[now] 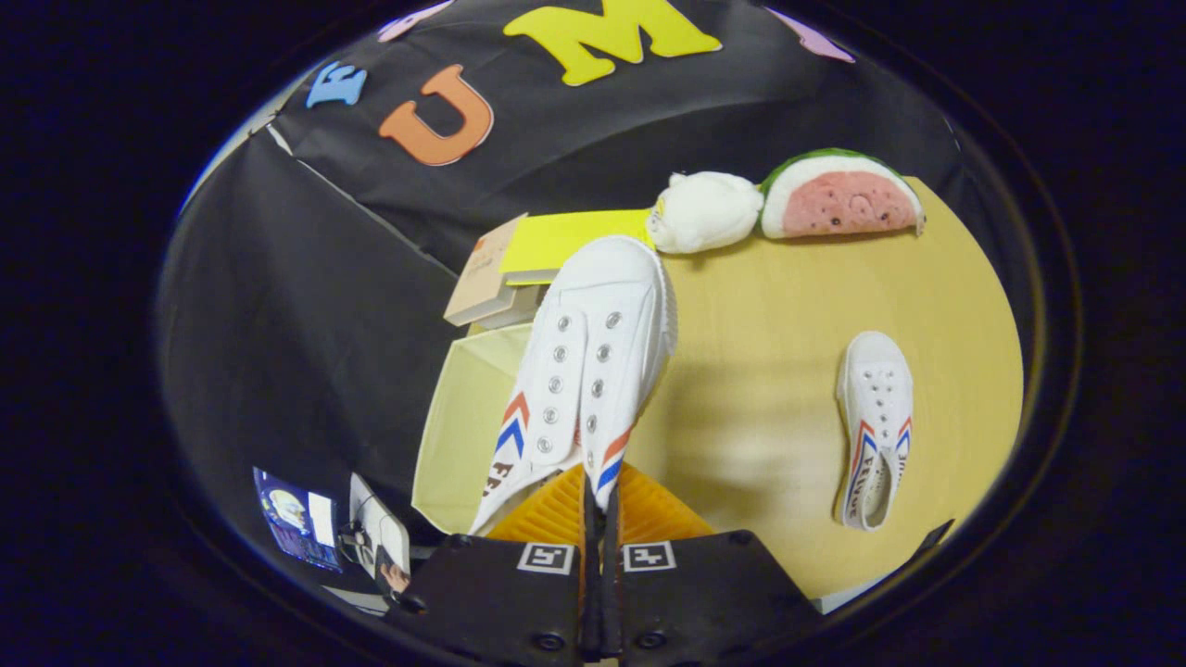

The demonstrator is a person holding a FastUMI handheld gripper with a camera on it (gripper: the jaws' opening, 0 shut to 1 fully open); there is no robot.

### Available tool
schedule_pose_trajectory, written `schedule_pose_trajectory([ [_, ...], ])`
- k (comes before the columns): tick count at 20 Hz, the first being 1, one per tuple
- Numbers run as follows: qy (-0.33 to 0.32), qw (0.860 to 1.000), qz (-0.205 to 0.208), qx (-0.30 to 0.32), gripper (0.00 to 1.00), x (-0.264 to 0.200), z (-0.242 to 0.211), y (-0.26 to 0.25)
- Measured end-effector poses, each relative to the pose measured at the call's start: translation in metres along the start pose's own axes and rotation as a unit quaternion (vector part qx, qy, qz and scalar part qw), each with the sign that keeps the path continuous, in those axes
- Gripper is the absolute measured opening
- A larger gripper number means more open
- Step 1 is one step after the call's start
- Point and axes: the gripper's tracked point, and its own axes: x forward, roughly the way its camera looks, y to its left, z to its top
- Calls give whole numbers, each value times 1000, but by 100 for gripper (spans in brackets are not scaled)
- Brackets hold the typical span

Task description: Open the storage box then place both shoes into the box .Put the left shoe in first, then the right shoe, with the right side of both shoes facing outward in a uniform manner.

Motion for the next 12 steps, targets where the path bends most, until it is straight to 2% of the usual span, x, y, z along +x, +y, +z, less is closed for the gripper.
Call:
schedule_pose_trajectory([
  [6, 2, 1000, 4, -31, 6, 26, -8, 65],
  [12, 37, 999, -1, -24, 6, 77, -27, 111],
])
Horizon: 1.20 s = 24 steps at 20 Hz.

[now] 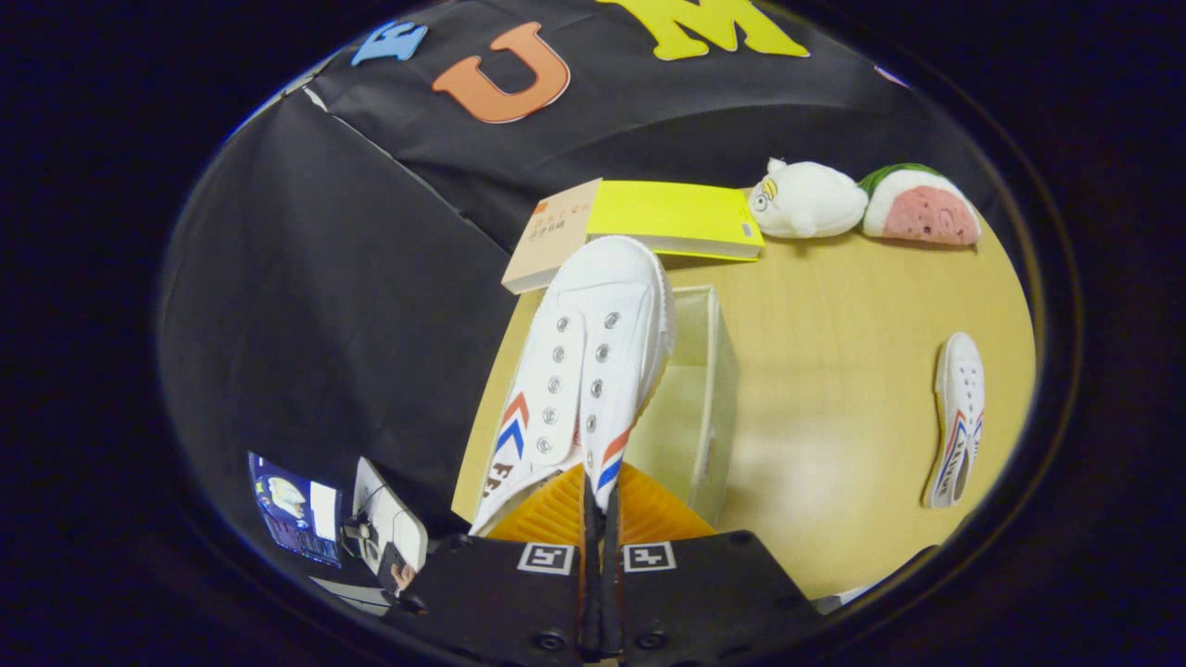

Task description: Open the storage box then place both shoes into the box .Put the left shoe in first, then the right shoe, with the right side of both shoes facing outward in a uniform manner.

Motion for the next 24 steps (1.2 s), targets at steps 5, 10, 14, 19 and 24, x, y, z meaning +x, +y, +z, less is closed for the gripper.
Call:
schedule_pose_trajectory([
  [5, 30, 999, -23, 19, 6, 65, -11, 14],
  [10, 60, 994, -74, 51, 6, 113, -31, 9],
  [14, 99, 989, -92, 60, 7, 145, -40, 5],
  [19, 94, 991, -76, 61, 15, 149, -33, 14],
  [24, 97, 990, -91, 47, 90, 103, -32, 14],
])
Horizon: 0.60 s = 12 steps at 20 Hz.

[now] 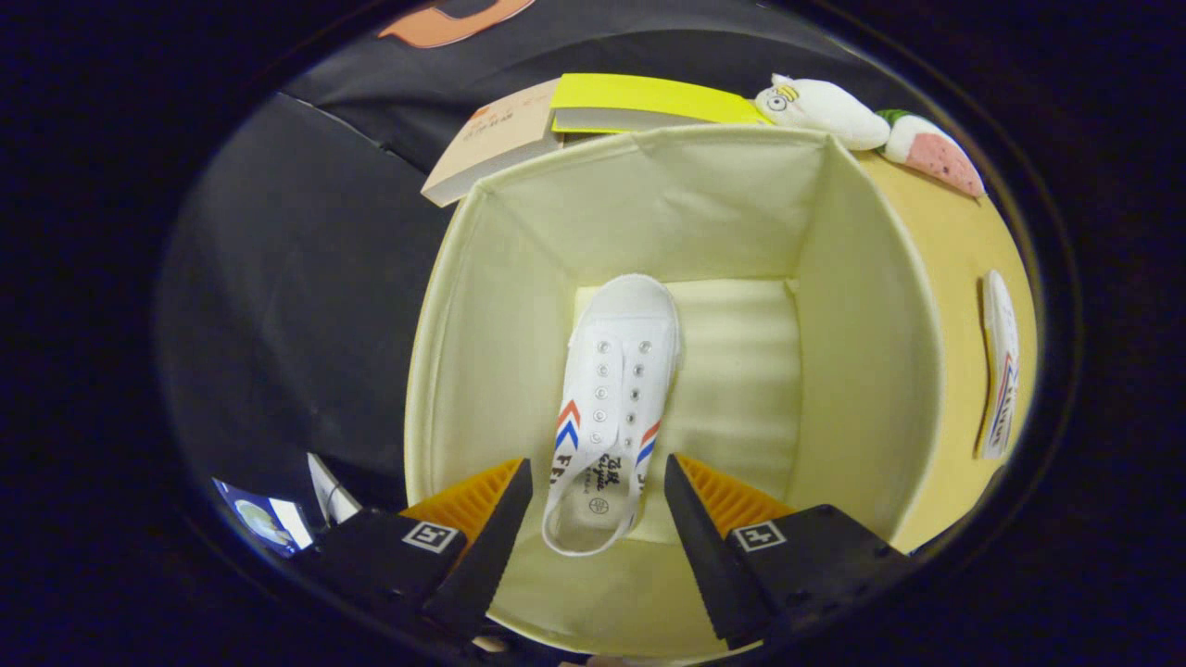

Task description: Open the storage box then place both shoes into the box .Put the left shoe in first, then the right shoe, with the right side of both shoes facing outward in a uniform manner.

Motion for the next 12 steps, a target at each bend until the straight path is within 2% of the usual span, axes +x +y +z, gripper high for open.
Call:
schedule_pose_trajectory([
  [2, 3, 1000, -4, -6, 98, -27, -7, -5],
  [4, -2, 1000, -5, -14, 98, -54, -11, -11],
  [6, -15, 1000, 12, -19, 98, -78, -12, -17],
  [12, -68, 997, -24, -14, 98, -132, -7, -107],
])
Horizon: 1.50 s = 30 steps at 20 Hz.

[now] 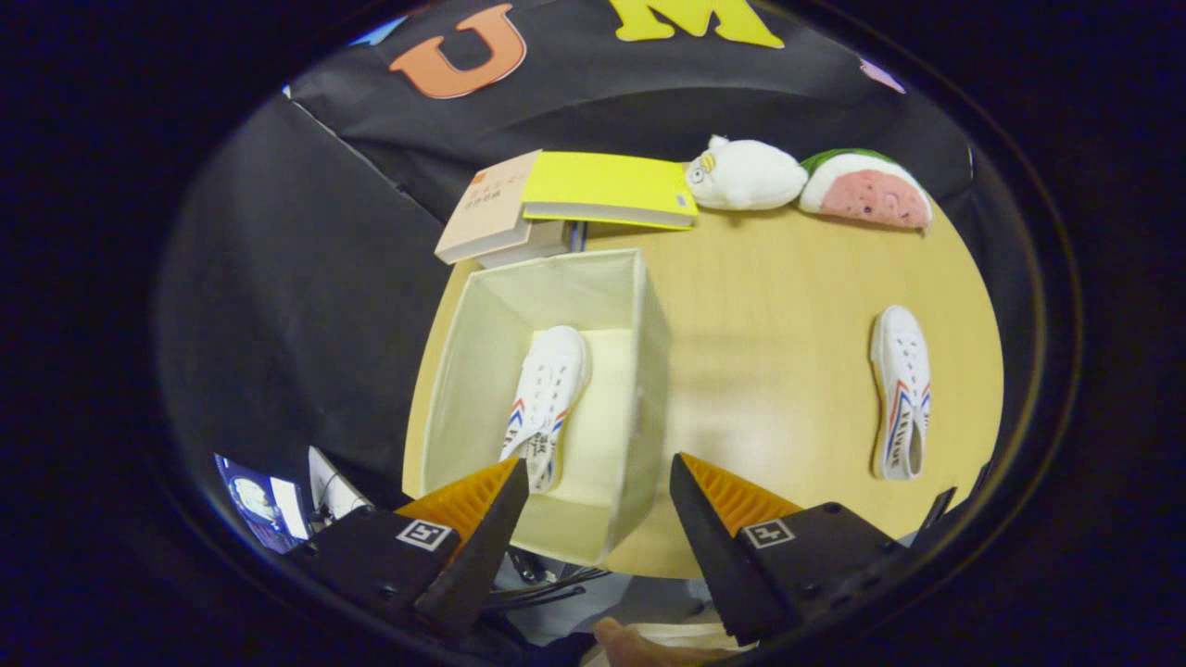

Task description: Open the storage box then place both shoes into the box .Put the left shoe in first, then the right shoe, with the right side of both shoes facing outward in a uniform manner.

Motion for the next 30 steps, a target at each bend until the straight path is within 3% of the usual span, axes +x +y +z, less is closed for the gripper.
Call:
schedule_pose_trajectory([
  [3, -3, 999, -41, 10, 98, -2, 0, -71],
  [10, 7, 998, -40, 47, 98, 10, -15, -198],
  [18, 21, 993, -101, 63, 98, 30, -14, -334],
  [22, 36, 991, -106, 71, 96, 54, -10, -365],
  [28, 82, 992, -85, 46, 92, 78, -7, -366],
  [30, 82, 993, -66, 45, 84, 82, -5, -359],
])
